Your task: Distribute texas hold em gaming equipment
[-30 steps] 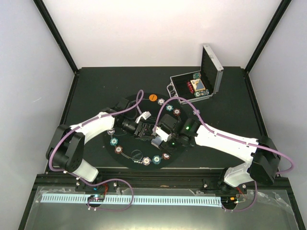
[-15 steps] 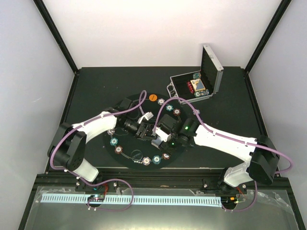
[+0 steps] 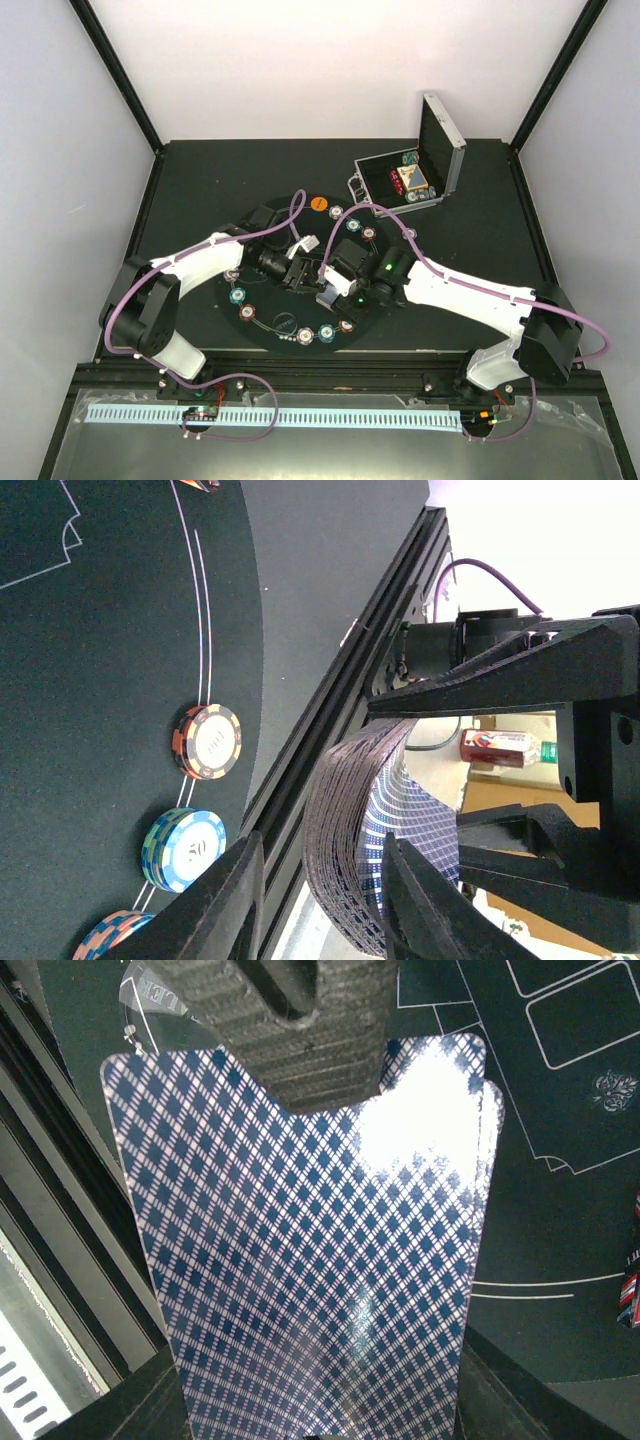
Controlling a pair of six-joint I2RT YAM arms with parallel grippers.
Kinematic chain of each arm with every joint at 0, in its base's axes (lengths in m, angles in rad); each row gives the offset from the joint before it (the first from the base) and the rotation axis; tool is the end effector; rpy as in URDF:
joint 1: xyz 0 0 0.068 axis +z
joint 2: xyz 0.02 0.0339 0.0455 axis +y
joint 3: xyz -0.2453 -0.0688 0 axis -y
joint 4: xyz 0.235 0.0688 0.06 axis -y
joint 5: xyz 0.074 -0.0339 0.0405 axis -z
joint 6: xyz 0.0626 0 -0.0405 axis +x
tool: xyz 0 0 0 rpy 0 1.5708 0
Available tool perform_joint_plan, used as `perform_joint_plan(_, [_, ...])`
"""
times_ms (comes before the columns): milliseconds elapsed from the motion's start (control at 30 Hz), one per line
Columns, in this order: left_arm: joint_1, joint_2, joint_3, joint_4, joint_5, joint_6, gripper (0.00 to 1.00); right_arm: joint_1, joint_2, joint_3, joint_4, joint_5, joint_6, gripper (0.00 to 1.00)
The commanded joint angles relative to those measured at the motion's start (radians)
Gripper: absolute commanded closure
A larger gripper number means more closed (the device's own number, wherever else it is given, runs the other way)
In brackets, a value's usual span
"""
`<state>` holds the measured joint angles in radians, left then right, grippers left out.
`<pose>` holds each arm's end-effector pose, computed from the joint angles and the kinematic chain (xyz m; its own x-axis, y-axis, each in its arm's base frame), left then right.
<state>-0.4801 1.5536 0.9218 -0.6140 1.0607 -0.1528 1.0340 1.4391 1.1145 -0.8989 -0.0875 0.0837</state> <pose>0.2180 -0.1751 0.1693 -0.9027 0.3863 -0.1897 0.3392 0.3674 -0.8660 0.1365 0.2400 0.2104 -0.5520 -0.7648 -0.3323 -0.8280 0.5497 0.1103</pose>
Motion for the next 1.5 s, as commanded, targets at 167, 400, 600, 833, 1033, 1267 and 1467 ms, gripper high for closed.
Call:
perform_joint_plan(167, [0.009,-0.016,0.014,-0.027,-0.011,0.026,0.73,0.007,0.003,0.014,0.002,0.02,-0.003,0.46])
perform_joint_plan(400, [0.019,-0.032,0.012,-0.029,-0.004,0.023,0.82,0.008,0.006,0.013,0.003,0.025,-0.003,0.46])
perform_joint_plan(600, [0.024,-0.037,0.005,-0.029,-0.001,0.022,0.85,0.009,0.006,0.013,0.002,0.027,-0.002,0.46])
perform_joint_plan(833, [0.027,-0.041,-0.001,0.001,0.019,-0.01,0.62,0.008,0.009,0.014,0.002,0.028,-0.002,0.46])
perform_joint_plan(1033, [0.023,-0.031,0.001,0.049,0.049,-0.04,0.4,0.01,0.009,0.016,0.0,0.029,-0.003,0.46])
perform_joint_plan(1267, [-0.005,0.007,0.005,0.009,0.041,0.009,0.39,0.01,0.011,0.016,0.001,0.031,-0.003,0.46])
perform_joint_plan(1467, [-0.026,0.029,0.021,0.013,0.015,0.002,0.39,0.01,0.012,0.019,0.0,0.029,-0.004,0.46])
